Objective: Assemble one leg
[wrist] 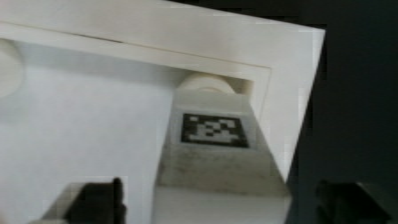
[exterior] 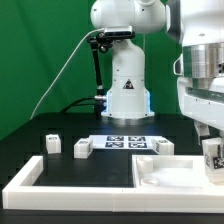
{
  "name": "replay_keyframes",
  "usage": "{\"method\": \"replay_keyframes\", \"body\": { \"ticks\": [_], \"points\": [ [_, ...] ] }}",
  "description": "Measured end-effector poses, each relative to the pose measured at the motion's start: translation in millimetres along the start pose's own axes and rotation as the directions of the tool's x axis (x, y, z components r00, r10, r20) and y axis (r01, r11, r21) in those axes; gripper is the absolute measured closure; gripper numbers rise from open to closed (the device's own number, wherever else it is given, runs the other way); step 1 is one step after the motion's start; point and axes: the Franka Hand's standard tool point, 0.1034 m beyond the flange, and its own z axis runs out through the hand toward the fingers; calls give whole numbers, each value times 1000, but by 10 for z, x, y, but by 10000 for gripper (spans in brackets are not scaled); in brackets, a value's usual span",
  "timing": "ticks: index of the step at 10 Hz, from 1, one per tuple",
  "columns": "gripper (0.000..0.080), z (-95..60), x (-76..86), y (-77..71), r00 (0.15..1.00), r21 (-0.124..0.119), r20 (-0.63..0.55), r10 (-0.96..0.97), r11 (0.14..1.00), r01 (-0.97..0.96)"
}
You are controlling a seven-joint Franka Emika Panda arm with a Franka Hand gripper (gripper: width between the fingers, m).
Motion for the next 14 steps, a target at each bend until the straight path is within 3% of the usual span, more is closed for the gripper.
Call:
{"method": "replay_keyframes", "body": {
  "ticks": [1,2,6,8,14],
  "points": [
    [189,3,-17,-2,992,2,0,-127,992,127],
    [158,5,-39,-3,966,2,2,-259,966,259],
    [151,26,-35,-1,763,2,-2,-646,763,646],
    [151,26,-31,-1,670,1,-2,-742,670,742],
    [151,12,-29,-24,170,-26,-8,-985,170,985]
  ]
}}
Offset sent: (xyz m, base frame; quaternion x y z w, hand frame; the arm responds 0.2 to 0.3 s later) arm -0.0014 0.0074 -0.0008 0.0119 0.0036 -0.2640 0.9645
